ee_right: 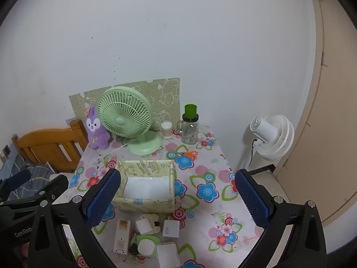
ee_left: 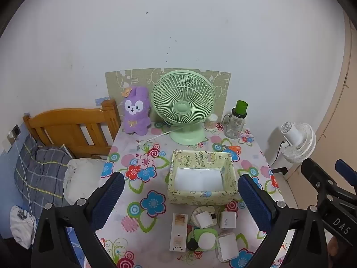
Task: Organize rigid objects
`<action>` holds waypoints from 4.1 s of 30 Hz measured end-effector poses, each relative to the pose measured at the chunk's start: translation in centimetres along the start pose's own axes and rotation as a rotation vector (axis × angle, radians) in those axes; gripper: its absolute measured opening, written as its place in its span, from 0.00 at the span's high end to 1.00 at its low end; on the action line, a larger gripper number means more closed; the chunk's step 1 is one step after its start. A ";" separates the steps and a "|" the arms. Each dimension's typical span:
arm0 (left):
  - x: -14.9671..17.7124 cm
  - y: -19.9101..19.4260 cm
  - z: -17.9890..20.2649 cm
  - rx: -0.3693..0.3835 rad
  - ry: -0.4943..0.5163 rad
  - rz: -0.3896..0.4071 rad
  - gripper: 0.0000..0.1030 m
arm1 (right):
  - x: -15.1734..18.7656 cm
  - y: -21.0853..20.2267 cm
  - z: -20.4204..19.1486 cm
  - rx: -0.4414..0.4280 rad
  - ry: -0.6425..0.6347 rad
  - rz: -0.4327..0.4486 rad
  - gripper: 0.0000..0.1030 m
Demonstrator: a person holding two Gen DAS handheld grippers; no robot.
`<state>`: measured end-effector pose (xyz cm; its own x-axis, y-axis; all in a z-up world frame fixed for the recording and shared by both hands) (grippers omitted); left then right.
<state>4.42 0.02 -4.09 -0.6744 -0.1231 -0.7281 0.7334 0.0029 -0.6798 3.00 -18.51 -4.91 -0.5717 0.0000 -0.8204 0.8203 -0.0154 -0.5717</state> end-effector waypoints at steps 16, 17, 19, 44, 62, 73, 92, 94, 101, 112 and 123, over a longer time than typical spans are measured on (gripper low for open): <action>0.3 -0.2 0.1 -0.026 0.015 0.016 0.00 | 1.1 0.0 -0.7 -0.051 0.015 -0.007 0.00; 0.3 -0.2 -0.1 -0.021 0.011 0.014 0.00 | 1.2 -0.1 -0.7 -0.053 0.014 -0.006 0.00; 0.3 -0.3 -0.2 -0.022 0.010 0.017 0.00 | 1.1 -0.3 -0.9 -0.053 0.012 -0.004 0.00; 0.7 -1.1 -0.4 -0.033 0.012 0.031 0.00 | 0.4 -0.8 -0.1 -0.064 0.031 -0.005 0.00; 0.8 -1.5 -0.3 -0.038 0.014 0.039 0.00 | 0.9 -0.8 -0.4 -0.076 0.029 0.005 0.00; 0.8 -1.7 -0.1 -0.040 0.018 0.042 0.00 | 0.9 -0.9 -0.3 -0.073 0.029 0.007 0.00; 1.1 -1.7 -0.1 -0.040 0.017 0.042 0.00 | 1.0 -0.9 -0.2 -0.084 0.033 0.005 0.00; 1.2 -1.7 -0.2 -0.038 0.016 0.039 0.00 | 0.9 -0.8 -0.1 -0.090 0.039 0.003 0.00; 1.5 -1.5 -0.1 -0.036 0.019 0.033 0.00 | 1.1 -0.5 0.0 -0.085 0.025 0.014 0.00; 1.9 -0.4 0.0 -0.038 0.025 0.018 0.00 | 1.4 0.3 -0.2 -0.083 0.019 0.006 0.00; 3.1 2.2 -0.1 -0.040 0.035 -0.028 0.00 | 3.2 2.6 -0.4 -0.073 0.014 -0.033 0.00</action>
<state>3.88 -0.28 -7.84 -0.6980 -0.0886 -0.7106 0.7103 0.0395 -0.7028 3.37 -18.17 -9.01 -0.5986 0.0130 -0.8010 0.8002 0.0575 -0.5970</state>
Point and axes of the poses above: each gripper's, at about its wrist camera, not at the fingertips, and y roughly the way its jaws point, z to its right, x to its underside, the point moved 6 cm from there along y, roughly the way its jaws point, and after that the axes turned 3 degrees about -y, right-handed, at the moved point
